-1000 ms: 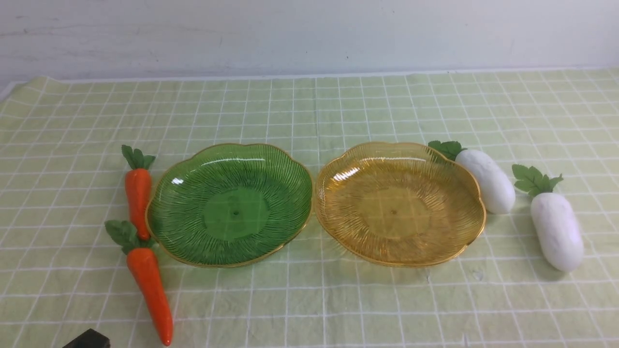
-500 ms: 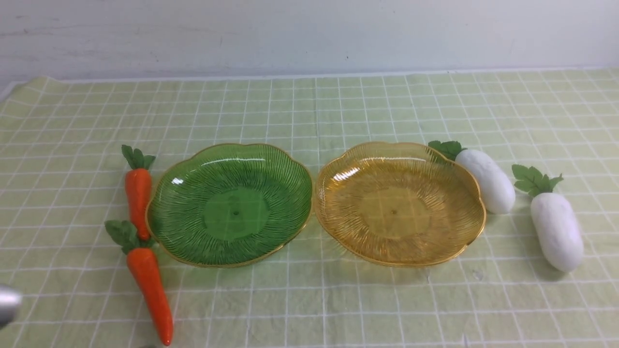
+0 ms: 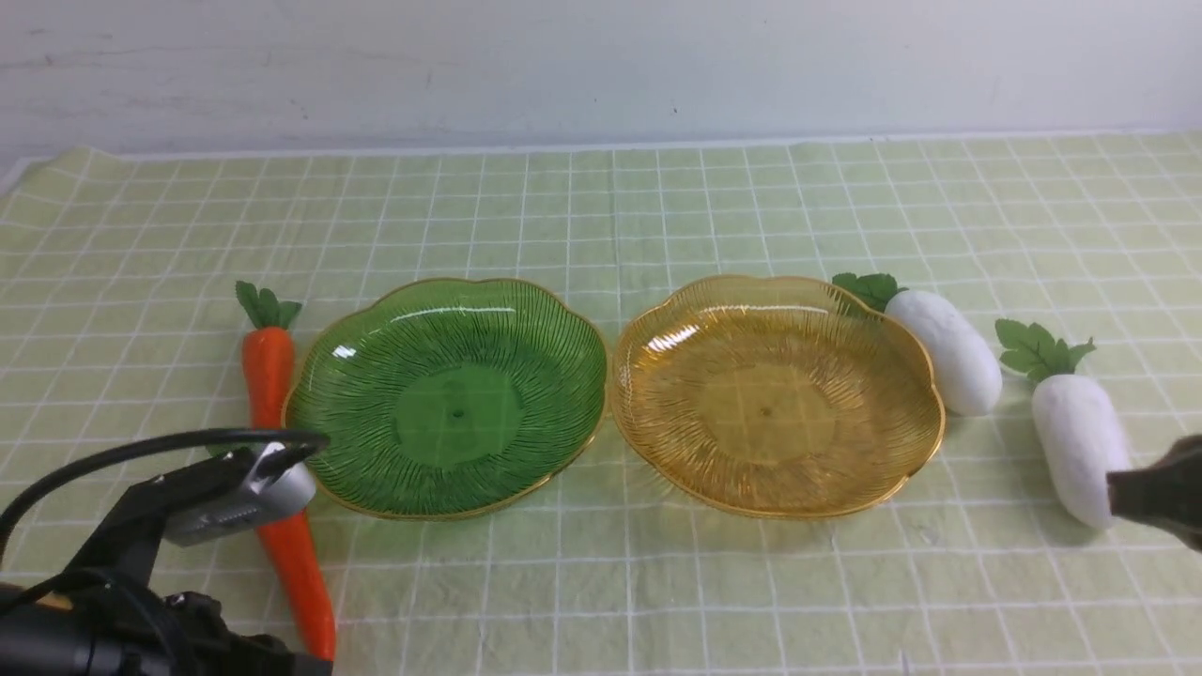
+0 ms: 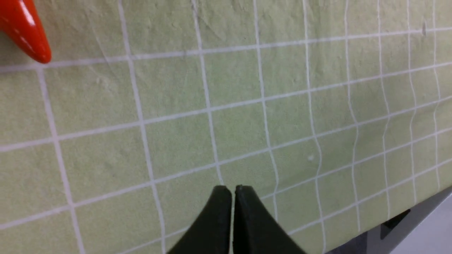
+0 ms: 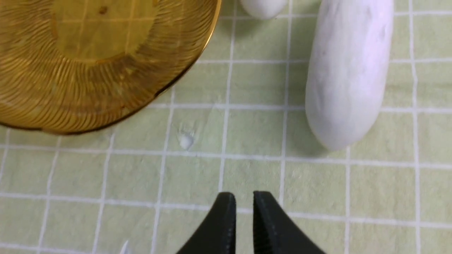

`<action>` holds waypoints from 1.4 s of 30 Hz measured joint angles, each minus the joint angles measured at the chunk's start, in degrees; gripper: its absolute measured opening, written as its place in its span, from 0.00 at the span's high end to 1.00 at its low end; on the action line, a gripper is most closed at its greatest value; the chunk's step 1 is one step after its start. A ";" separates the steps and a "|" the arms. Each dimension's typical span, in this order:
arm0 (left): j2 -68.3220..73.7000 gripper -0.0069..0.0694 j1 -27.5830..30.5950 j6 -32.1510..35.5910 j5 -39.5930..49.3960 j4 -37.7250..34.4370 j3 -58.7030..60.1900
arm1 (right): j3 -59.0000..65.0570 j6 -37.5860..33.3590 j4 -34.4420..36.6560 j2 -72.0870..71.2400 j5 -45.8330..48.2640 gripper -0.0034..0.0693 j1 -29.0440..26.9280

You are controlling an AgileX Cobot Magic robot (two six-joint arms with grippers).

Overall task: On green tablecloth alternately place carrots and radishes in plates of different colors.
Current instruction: 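Place the white radish on the plate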

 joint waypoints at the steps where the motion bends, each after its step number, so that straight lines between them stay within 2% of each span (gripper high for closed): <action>1: 0.06 0.92 0.00 0.11 -0.07 0.00 -0.01 | -0.83 0.00 -1.05 1.89 -1.45 0.80 0.00; 2: 0.06 0.92 0.00 0.13 -0.22 0.00 -0.01 | -1.42 0.02 -2.52 3.35 -2.71 0.77 0.00; 6: 0.11 0.92 0.00 0.13 -1.24 0.00 -0.01 | -2.84 0.02 -9.10 10.27 -10.85 0.54 0.00; 10: 0.11 0.92 0.00 0.13 -1.25 0.00 -0.01 | -3.10 0.13 -12.43 15.26 -16.58 0.33 0.00; 15: 0.11 0.92 0.00 0.13 -1.25 0.00 -0.01 | -3.14 0.95 -13.16 20.95 -20.92 0.17 0.00; 22: 0.11 0.92 0.00 0.13 -1.25 0.00 -0.01 | -3.30 3.04 -15.13 26.41 -26.47 0.15 -0.06; 26: 0.11 0.92 0.00 0.13 -1.25 0.00 -0.01 | -3.86 6.55 -15.58 29.50 -30.74 0.15 -1.18; 30: 0.11 0.92 0.00 0.13 -1.25 0.00 -0.01 | -3.68 8.81 -15.48 31.43 -28.72 0.15 -2.31; 42: 0.11 0.92 0.00 0.13 -1.25 0.00 -0.01 | -3.68 9.67 -15.48 31.61 -29.08 0.15 -3.04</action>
